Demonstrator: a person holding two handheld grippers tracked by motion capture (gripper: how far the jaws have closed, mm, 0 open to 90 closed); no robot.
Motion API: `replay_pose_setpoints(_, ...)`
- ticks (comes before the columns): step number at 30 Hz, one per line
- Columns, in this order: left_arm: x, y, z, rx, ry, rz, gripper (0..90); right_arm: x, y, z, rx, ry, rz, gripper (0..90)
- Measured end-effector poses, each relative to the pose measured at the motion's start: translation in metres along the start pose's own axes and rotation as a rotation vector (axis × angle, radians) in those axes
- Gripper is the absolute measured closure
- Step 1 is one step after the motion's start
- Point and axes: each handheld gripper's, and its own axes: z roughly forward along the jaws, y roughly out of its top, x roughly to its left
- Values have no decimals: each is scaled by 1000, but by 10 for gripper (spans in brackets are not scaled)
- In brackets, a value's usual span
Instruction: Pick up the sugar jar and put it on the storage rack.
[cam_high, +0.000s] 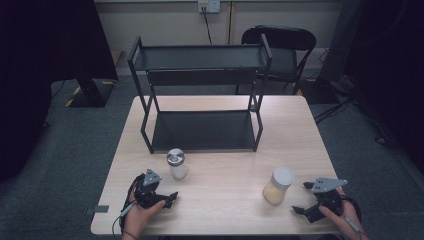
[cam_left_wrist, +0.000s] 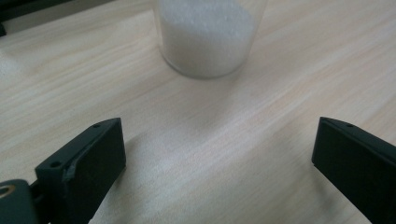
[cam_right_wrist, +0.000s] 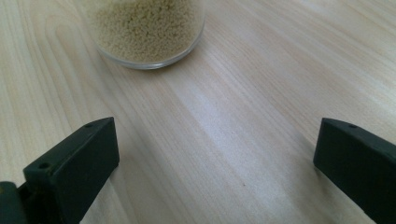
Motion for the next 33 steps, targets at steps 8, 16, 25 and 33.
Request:
replay_pose_setpoints(8, 2, 7, 0, -34, -4, -17, 20, 0, 0, 0, 0, 0, 0, 0)
replay_pose_setpoints(16, 3, 15, 6, -50, -7, -30, 25, 0, 0, 0, 0, -2, 1, 0)
replay_pose_setpoints(25, 3, 27, 20, -55, 11, -38, 27, 1, 0, 0, 0, -3, 2, 0)
replay_pose_setpoints(33, 4, 30, 30, -89, 13, -52, 52, 1, 0, 0, 0, -4, 3, 0)
